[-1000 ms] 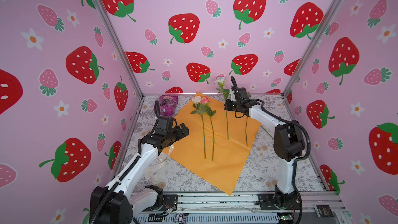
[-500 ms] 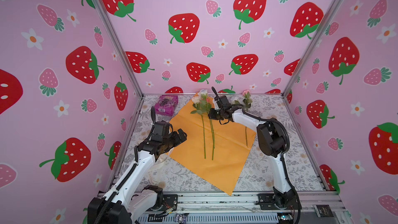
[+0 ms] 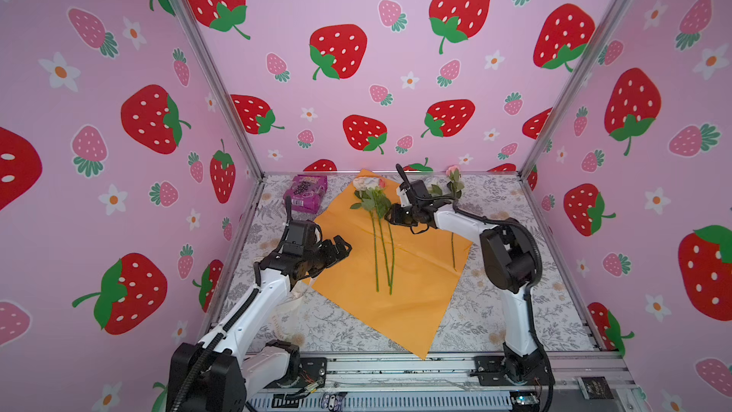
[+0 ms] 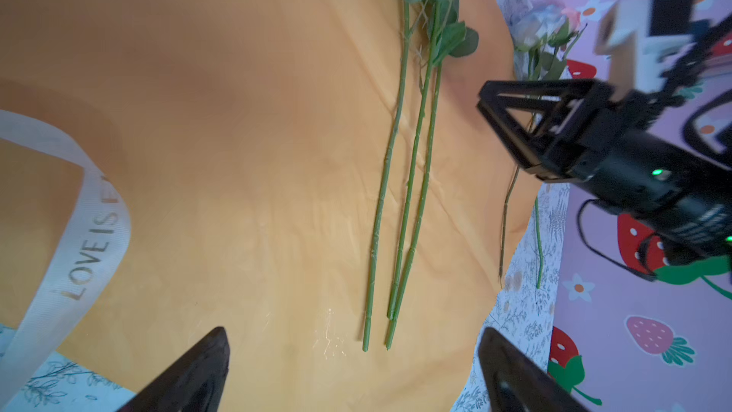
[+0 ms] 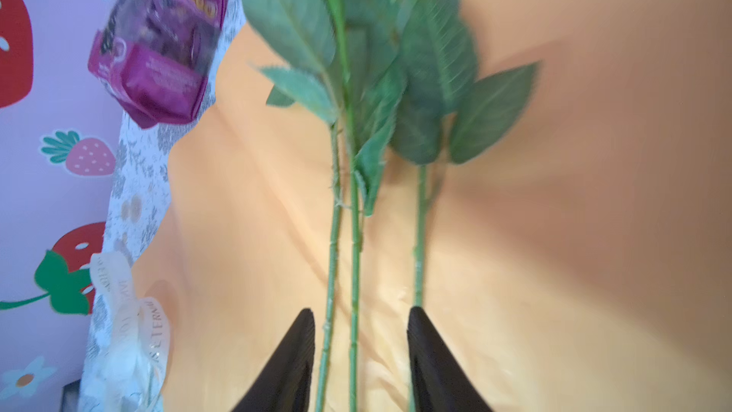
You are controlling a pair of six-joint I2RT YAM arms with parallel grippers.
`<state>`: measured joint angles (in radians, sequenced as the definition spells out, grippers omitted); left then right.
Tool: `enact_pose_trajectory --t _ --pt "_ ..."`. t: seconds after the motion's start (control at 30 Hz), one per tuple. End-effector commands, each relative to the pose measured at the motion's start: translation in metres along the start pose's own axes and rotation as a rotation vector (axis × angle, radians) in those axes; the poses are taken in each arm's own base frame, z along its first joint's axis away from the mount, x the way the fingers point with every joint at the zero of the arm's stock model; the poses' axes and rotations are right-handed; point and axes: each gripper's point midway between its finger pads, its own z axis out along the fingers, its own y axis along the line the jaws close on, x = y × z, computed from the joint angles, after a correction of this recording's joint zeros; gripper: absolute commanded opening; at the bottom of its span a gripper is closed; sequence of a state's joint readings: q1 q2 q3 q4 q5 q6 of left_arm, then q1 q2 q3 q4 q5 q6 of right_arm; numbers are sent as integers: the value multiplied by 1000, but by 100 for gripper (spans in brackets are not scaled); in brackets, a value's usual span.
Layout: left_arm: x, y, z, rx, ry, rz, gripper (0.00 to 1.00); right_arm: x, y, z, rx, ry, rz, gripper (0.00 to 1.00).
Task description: Tie the bouquet of fake flowers
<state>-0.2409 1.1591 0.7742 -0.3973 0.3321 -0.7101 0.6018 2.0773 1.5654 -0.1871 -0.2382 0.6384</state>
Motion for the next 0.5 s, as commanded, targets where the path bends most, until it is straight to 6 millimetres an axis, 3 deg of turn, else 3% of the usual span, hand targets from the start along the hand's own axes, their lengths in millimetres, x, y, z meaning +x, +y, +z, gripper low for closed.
enact_pose_trajectory --t 0.0,0.07,0.13,0.23,0.33,0.47 --pt "-5 -42 5 98 20 81 99 -42 -83 -53 211 -118 11 42" --pt "0 -57 17 111 55 117 99 -46 -133 -68 316 -119 38 41" --pt "7 -71 29 116 90 152 99 -50 -170 -75 367 -131 69 41" --pt "16 -92 48 124 142 191 99 -59 -208 -74 400 -112 102 39" --pt "24 -109 64 129 182 220 99 -68 -230 -63 414 -97 103 37" --pt "30 -120 77 133 213 231 99 -80 -243 -46 402 -73 95 34"
